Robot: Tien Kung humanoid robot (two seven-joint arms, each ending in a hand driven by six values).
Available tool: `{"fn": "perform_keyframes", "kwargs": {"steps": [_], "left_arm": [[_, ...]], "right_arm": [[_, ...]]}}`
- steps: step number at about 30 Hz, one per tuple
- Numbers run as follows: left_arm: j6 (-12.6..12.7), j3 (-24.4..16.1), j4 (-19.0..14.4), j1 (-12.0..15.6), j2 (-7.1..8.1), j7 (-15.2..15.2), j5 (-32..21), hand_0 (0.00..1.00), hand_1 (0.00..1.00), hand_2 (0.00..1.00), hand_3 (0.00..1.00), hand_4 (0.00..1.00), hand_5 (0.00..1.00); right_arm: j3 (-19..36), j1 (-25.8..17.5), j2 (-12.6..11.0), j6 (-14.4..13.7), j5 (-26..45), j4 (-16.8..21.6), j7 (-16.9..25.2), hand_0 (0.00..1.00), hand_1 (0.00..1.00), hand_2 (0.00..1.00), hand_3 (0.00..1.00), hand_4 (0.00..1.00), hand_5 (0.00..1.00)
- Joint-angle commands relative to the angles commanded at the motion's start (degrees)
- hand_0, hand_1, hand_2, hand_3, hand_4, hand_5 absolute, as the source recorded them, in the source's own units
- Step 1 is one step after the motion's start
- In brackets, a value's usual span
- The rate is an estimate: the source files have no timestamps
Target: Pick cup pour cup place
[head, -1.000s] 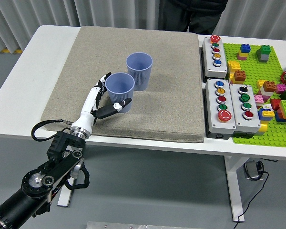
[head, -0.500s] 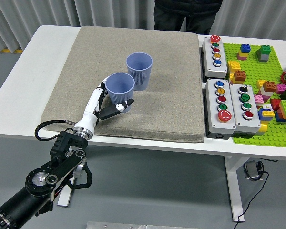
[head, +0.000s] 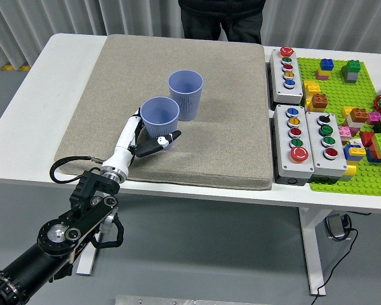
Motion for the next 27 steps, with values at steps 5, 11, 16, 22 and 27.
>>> {"fn": "perform_keyframes", "kwargs": {"steps": [5, 11, 16, 22, 27], "left_arm": [[0.04, 0.17, 0.41, -0.52, -0.37, -0.06, 0.24, 0.913, 0.9, 0.998, 0.998, 0.975, 0.31], [0.39, 0.23, 0.13, -0.93, -0.46, -0.22, 0.29, 0.874, 0.864, 0.998, 0.998, 0.974, 0.31], [0.9, 0.32, 0.18, -1.15, -0.52, -0.41, 0.08, 0.866, 0.858, 0.998, 0.998, 0.973, 0.304], [1.68, 0.67, 0.49, -1.16, -0.56, -0.51, -0.46, 0.835, 0.832, 0.945, 0.964, 0.974, 0.304], [2.69, 1.0, 0.86, -1.35, -0.57, -0.63, -0.95, 0.815, 0.792, 0.84, 0.84, 0.972, 0.301]], "right_arm": [[-0.12, 0.06, -0.09, 0.03, 0.13, -0.02, 0.03, 0.7, 0.704, 0.653, 0.627, 0.016, 0.316], [-0.12, 0.21, -0.16, 0.04, 0.2, -0.03, 0.07, 0.701, 0.704, 0.654, 0.627, 0.017, 0.316], [-0.18, 0.41, -0.19, 0.02, 0.34, -0.05, 0.09, 0.7, 0.704, 0.654, 0.627, 0.017, 0.315], [-0.16, 0.54, -0.19, 0.06, 0.34, -0.03, 0.03, 0.7, 0.704, 0.654, 0.627, 0.016, 0.315], [-0.1, 0.61, -0.19, 0.11, 0.26, -0.01, -0.05, 0.7, 0.705, 0.654, 0.627, 0.019, 0.316]]}}
